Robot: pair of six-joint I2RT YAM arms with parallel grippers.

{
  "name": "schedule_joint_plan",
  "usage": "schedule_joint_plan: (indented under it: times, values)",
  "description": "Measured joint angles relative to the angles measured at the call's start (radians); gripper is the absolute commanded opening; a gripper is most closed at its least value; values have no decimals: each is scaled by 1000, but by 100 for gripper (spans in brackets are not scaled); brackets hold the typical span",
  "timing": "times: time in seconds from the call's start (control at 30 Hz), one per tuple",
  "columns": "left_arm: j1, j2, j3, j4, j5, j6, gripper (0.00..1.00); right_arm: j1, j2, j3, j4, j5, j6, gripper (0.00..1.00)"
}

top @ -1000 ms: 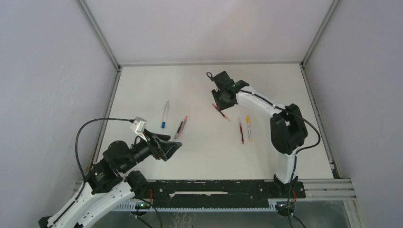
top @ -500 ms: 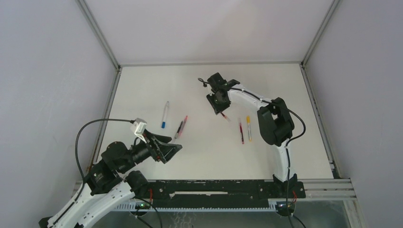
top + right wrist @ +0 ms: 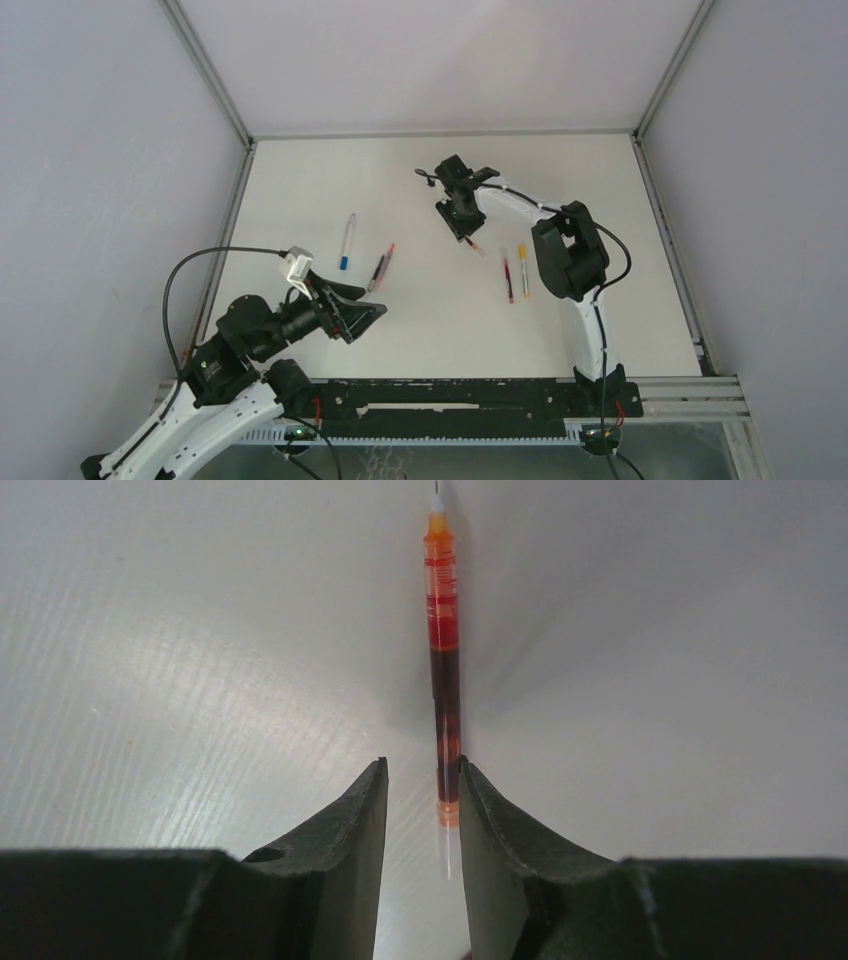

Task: Insert the pens into the pen caps
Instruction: Place the pen cap at the center of the board, then pick up the pen from the center of the board.

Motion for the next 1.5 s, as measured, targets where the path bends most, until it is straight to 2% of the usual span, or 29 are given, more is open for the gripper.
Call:
schedule_joint_plan:
  times: [0.43,0.77,1.23,1.37,1.5]
  values:
    - [0,4,0,8,14,2,86,-20,20,0,-11,-18,-31,38]
    - [0,4,0,8,14,6,86,-30,42,-1,-10,-23,-34,33]
    - [0,3,0,8,3,5,86,-30,10,-62,50,-41,-26,5]
    - [0,-7,0,6,-34,-2,86,-34,-37,-109,61,-67,-6,4]
    - [0,-32,0,6,-106,-22,88,-40,-174,-185,75,-126,40,4]
